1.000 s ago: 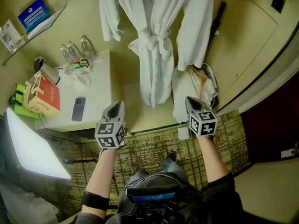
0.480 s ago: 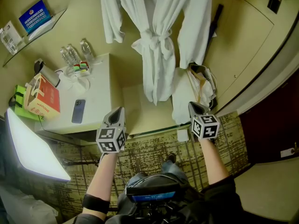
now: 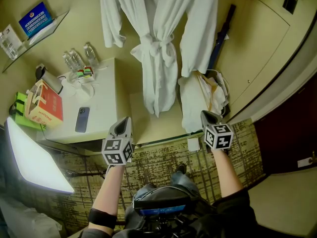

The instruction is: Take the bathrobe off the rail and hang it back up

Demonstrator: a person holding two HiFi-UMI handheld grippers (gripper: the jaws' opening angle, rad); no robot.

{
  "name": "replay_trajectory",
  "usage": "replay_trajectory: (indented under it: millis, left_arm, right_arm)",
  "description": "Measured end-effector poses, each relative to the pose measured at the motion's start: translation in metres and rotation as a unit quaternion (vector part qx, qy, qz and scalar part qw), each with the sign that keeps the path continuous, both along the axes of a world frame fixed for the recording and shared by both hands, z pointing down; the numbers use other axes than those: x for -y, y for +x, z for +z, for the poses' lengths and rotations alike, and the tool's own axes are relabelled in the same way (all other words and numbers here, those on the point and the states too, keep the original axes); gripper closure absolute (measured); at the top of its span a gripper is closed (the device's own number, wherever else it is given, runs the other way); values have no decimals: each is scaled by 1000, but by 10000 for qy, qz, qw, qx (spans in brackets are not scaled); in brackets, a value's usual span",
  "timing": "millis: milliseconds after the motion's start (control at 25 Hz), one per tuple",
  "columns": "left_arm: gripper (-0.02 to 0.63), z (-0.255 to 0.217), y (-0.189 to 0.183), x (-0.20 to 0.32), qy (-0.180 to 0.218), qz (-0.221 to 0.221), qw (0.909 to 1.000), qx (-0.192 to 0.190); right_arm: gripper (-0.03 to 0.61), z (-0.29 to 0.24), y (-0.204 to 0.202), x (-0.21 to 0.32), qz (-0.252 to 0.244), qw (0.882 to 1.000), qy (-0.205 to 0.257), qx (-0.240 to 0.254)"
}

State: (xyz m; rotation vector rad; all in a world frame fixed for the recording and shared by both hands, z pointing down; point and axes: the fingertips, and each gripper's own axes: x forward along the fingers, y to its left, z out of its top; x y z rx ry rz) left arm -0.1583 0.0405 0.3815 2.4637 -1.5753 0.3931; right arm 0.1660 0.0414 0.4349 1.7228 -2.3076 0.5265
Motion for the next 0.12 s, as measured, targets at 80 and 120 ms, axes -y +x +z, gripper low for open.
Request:
replay_trajectory:
  millis: [80,120]
  left_arm:
    - [614,2,3,0,-39,-34,10000,-7]
    - [614,3,5,-1,-58,-47,10000,-12]
  right_arm:
    - [563,4,8,2,-7,10000,-19,-24]
    - [563,6,12,2,-10,10000,-29,-37]
